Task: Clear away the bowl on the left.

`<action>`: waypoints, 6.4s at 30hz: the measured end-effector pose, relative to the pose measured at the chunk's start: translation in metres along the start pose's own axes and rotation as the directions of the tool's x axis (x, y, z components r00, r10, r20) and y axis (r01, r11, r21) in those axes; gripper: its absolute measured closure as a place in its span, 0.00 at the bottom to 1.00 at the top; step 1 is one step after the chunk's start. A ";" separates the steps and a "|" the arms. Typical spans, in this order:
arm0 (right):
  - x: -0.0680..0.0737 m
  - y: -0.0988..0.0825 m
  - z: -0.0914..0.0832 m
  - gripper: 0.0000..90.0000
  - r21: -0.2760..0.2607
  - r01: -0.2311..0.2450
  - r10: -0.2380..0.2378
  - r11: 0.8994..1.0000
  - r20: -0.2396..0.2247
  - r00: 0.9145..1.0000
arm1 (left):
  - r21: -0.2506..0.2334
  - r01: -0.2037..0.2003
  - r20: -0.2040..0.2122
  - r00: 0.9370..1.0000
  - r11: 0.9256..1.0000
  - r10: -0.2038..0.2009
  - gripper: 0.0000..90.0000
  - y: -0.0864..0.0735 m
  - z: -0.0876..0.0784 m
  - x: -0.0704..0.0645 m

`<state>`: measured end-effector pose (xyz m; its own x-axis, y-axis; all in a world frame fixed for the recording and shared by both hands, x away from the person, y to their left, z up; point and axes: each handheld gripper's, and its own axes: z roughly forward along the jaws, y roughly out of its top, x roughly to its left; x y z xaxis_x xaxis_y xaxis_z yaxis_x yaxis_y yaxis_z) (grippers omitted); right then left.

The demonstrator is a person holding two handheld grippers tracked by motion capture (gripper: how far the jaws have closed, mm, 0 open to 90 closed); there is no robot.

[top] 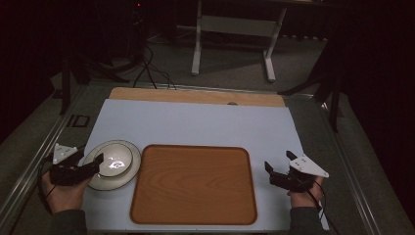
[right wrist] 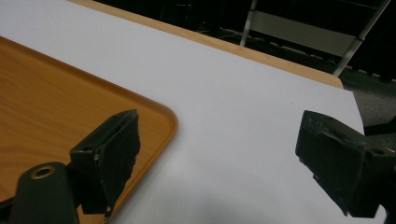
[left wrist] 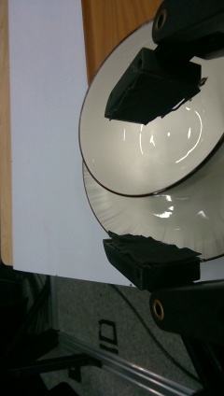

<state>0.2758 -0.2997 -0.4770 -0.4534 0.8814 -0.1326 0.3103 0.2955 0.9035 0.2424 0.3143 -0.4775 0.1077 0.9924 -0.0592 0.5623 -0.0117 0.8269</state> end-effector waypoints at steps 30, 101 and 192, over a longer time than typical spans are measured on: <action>-0.001 0.001 -0.002 0.15 -0.019 0.010 -0.009 1.000 0.026 1.000 | 0.192 0.093 0.004 0.995 0.977 -0.096 0.53 -0.007 0.035 0.014; -0.003 0.002 -0.006 0.15 -0.050 0.011 -0.009 0.999 0.039 0.999 | 0.300 0.310 0.172 0.913 0.902 -0.370 0.90 -0.013 0.048 0.030; -0.004 0.004 -0.009 0.15 -0.087 0.006 -0.003 0.996 0.038 0.999 | -0.014 0.251 0.237 0.941 0.968 -0.241 0.90 0.031 0.002 -0.016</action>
<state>0.2717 -0.3057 -0.4697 -0.4218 0.8941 -0.1504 0.2337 0.2675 0.9348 0.2594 0.2979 -0.4524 0.1606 0.9077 -0.3876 0.5602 0.2395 0.7930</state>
